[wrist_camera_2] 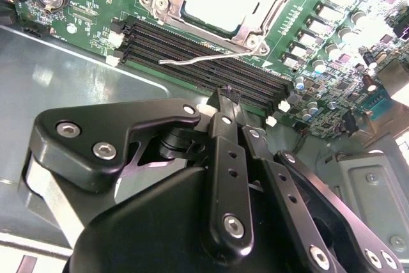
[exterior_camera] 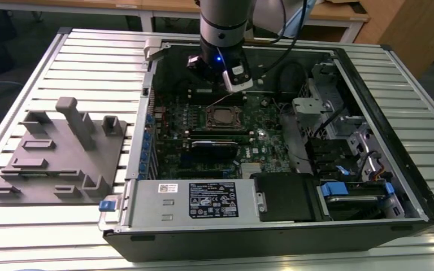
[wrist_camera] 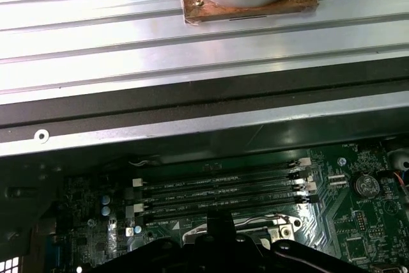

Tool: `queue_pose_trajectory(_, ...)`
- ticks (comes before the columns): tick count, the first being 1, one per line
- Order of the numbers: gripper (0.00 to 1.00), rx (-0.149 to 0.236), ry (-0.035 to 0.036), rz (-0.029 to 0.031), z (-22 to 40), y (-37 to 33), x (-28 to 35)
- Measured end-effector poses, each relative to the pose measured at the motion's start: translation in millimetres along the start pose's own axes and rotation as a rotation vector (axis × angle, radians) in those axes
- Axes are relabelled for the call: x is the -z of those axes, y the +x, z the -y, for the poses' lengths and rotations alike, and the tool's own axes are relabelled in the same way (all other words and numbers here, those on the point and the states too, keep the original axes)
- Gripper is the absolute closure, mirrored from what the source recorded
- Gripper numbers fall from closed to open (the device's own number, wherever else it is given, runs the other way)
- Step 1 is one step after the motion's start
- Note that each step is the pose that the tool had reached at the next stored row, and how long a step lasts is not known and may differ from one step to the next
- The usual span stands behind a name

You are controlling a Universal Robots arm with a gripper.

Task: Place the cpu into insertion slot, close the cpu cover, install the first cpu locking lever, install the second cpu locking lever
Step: 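Install the first cpu locking lever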

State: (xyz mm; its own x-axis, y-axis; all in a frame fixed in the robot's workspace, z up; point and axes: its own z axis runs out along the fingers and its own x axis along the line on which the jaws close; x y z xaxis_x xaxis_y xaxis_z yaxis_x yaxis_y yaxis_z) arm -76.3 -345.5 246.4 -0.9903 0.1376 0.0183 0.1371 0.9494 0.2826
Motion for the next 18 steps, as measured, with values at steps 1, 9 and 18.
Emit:
queue_pose_trajectory(1, 0.90, 0.000, 0.0054, 0.0007, 0.1, 0.1, 0.0)
queue_pose_trajectory(9, 0.90, 0.000, 0.0401, 0.0057, 0.3, 0.1, -0.5)
queue_pose_trajectory(18, 0.90, 0.001, 0.0501, 0.0070, 0.7, 0.0, -2.0)
